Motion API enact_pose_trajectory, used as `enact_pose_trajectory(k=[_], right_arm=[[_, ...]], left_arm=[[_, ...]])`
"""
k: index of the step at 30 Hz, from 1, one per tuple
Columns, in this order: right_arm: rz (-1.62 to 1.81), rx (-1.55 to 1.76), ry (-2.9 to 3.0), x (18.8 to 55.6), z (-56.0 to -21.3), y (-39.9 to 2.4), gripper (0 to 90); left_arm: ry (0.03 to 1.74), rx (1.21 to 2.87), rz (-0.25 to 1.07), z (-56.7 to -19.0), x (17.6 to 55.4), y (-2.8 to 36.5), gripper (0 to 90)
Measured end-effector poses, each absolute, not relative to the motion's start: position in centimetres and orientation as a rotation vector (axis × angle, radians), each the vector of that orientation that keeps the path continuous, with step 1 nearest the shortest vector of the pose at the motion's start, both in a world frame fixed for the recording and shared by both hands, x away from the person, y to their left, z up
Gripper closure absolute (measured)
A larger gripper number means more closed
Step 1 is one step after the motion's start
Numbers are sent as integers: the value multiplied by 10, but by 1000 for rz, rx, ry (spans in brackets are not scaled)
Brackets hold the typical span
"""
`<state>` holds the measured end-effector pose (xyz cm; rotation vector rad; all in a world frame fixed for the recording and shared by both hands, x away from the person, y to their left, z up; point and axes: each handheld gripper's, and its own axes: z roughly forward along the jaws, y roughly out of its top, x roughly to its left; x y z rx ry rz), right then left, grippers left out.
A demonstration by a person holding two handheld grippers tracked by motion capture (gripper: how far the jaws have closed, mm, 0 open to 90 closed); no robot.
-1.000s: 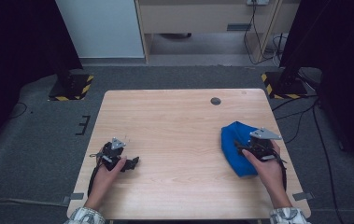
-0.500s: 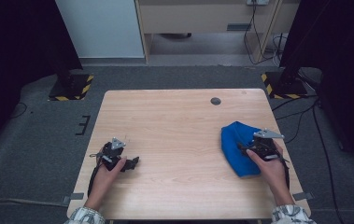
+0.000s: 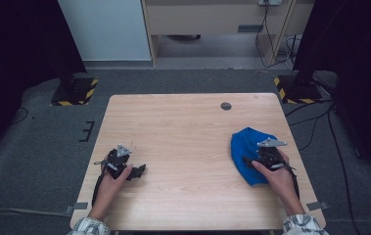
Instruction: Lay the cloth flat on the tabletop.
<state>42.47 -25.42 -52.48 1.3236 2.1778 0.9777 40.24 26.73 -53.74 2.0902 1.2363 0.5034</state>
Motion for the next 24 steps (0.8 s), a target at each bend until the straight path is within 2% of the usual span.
enact_pose_trajectory(k=[3, 10, 14, 17, 24], right_arm=[[973, 1325, 2189, 425, -526, -253, 212], [981, 1322, 2226, 425, -530, -251, 376], [1010, 1305, 2240, 425, -531, -252, 516], [1049, 1297, 2260, 424, -531, -249, 668], [1083, 1294, 2266, 424, -532, -248, 766]], left_arm=[[1236, 2091, 504, -537, 402, 267, 0], [1236, 2090, 503, -537, 402, 267, 0], [1236, 2090, 504, -537, 402, 267, 0], [1237, 2090, 504, -537, 402, 267, 0], [1236, 2090, 504, -537, 402, 267, 0]])
